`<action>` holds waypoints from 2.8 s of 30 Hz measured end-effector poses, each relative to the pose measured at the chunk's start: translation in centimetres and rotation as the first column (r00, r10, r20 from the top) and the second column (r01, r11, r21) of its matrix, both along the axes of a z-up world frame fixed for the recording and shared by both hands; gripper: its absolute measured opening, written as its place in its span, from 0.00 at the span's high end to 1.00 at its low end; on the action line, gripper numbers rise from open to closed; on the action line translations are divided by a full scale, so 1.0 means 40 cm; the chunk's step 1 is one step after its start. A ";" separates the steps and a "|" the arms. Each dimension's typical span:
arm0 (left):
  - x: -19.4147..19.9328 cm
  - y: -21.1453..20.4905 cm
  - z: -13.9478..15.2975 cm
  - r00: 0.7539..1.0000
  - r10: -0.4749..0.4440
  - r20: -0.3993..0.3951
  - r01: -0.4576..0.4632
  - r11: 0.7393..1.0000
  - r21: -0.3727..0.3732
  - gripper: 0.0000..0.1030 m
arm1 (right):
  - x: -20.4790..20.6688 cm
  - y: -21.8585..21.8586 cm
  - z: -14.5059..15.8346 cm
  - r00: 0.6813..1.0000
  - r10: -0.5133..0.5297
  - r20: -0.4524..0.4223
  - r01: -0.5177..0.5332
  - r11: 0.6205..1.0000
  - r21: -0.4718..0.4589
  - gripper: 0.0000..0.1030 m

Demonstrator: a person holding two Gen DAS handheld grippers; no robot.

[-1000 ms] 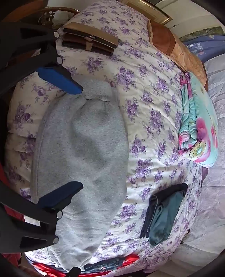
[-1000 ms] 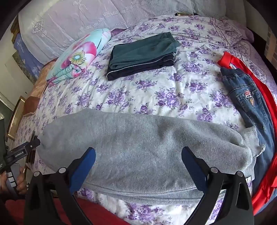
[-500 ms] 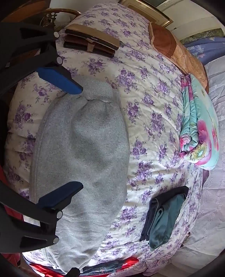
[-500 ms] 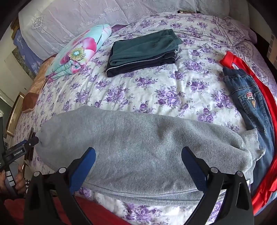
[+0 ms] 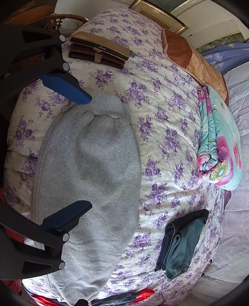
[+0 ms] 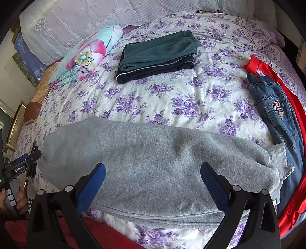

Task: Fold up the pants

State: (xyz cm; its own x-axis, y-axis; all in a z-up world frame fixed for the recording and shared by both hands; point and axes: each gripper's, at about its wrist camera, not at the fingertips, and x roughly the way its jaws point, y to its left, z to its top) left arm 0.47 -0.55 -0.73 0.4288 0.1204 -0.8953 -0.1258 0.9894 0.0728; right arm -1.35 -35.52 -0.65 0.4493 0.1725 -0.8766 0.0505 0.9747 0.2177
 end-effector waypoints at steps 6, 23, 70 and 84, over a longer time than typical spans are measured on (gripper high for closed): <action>0.000 0.000 0.002 1.000 -0.002 0.003 0.002 1.000 0.010 0.05 | 0.004 0.004 -0.013 1.000 0.006 -0.007 -0.006 1.000 -0.001 0.03; 0.007 -0.005 0.005 1.000 -0.006 0.005 0.006 1.000 0.018 0.05 | 0.010 0.011 -0.014 1.000 0.011 -0.015 -0.012 1.000 -0.008 0.03; 0.021 -0.030 -0.005 1.000 -0.017 0.003 0.017 0.999 0.028 0.05 | 0.009 0.007 -0.016 1.000 0.005 -0.025 -0.005 1.000 -0.010 0.03; 0.023 -0.032 -0.005 1.000 -0.015 0.001 0.015 0.999 0.028 0.05 | 0.007 0.003 -0.021 1.000 0.005 -0.029 -0.006 1.000 -0.011 0.03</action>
State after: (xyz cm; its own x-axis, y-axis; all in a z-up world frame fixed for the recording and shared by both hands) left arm 1.38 -1.83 -0.93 0.4314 0.1389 -0.8914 -0.1108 0.9888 0.1005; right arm -1.06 -35.39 -1.49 0.4230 0.1651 -0.8910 0.0514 0.9773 0.2055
